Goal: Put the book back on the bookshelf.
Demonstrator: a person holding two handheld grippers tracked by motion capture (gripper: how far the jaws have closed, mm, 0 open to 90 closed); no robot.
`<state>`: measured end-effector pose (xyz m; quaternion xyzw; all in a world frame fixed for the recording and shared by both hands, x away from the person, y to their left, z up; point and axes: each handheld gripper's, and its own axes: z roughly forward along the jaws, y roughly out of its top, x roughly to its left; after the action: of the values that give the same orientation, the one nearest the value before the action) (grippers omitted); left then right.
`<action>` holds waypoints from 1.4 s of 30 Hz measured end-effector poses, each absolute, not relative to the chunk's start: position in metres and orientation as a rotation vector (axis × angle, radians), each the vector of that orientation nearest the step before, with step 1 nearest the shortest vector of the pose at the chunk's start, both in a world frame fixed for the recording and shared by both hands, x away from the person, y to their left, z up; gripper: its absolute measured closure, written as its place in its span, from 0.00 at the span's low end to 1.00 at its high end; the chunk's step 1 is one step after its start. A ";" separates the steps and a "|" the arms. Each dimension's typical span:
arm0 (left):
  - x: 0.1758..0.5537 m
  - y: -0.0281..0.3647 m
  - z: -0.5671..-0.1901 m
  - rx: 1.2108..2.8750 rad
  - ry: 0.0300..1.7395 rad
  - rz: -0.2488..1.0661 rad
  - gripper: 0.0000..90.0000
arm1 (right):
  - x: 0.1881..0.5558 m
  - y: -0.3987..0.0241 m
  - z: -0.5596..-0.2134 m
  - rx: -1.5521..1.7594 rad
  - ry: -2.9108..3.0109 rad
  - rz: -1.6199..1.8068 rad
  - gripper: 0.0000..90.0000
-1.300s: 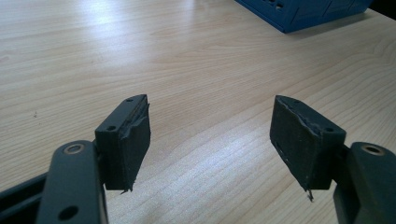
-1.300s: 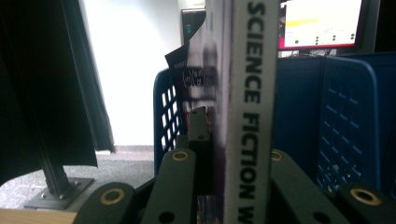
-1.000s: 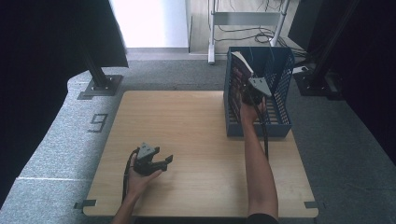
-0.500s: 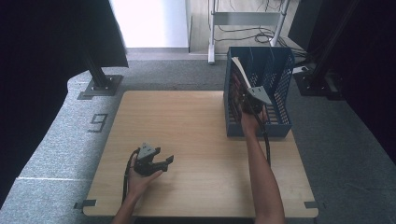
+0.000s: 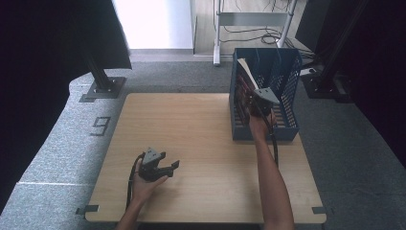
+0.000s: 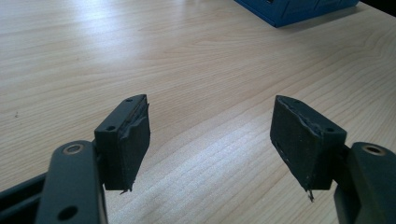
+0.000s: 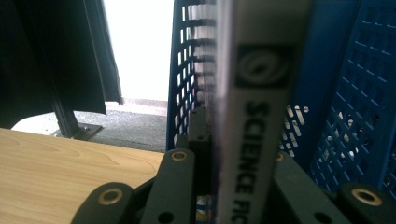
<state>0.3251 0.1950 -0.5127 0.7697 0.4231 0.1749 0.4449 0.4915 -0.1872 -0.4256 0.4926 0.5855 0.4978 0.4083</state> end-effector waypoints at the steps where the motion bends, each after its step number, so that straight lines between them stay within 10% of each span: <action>1: 0.325 0.195 -0.513 1.909 1.049 0.433 0.32 | 0.491 -0.187 -0.426 1.243 1.472 1.254 0.90; 42: 0.326 0.196 -0.513 1.893 1.034 0.426 0.32 | 0.519 -0.166 -0.430 1.169 1.478 1.294 0.79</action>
<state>0.3264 0.1959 -0.5132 0.7670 0.4191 0.1725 0.4541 0.5187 -0.1658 -0.4300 0.4654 0.5882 0.5150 0.4150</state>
